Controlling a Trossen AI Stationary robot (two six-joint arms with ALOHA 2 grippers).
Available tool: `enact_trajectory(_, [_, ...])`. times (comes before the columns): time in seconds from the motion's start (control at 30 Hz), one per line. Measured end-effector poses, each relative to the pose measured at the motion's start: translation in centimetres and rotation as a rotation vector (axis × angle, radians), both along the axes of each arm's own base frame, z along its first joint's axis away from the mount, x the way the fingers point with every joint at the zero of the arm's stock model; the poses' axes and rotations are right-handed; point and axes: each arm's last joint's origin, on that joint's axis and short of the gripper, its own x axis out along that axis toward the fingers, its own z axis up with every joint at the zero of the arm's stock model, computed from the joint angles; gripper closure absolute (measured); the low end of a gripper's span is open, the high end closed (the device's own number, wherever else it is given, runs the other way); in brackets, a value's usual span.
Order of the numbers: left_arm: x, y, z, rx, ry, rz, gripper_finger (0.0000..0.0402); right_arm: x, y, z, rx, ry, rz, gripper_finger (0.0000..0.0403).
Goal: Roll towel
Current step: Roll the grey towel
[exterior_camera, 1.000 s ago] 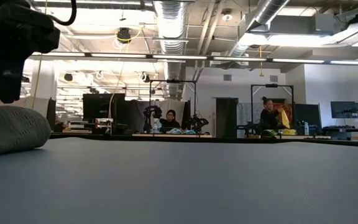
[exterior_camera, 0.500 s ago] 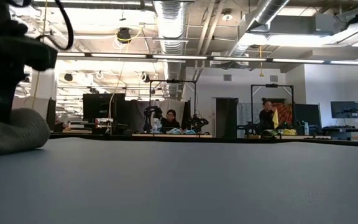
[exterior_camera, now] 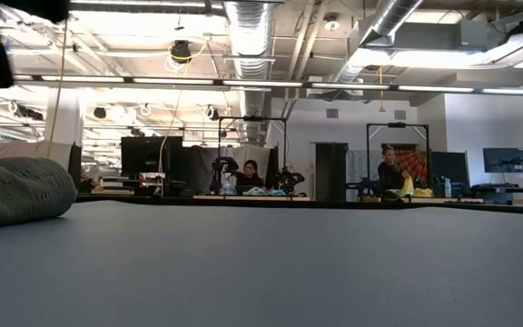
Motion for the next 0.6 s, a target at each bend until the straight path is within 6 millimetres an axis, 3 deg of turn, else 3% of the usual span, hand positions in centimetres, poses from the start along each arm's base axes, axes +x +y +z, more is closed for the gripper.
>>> enact_trajectory(0.23, [-0.5,-3.1,-3.2,-0.012,0.126,-0.059,0.0401,0.0,0.0,0.0,0.000,0.001,0.000,0.0212])
enact_trajectory(0.47, [0.4,-5.6,-7.3,-0.006,0.164,-0.122,0.0401,0.0,-0.1,-0.1,-0.008,0.007,-0.002,0.0212])
enact_trajectory(0.6, [0.5,-5.9,-7.4,-0.041,0.182,-0.175,0.0401,0.0,-0.1,0.0,-0.005,0.004,-0.002,0.0212])
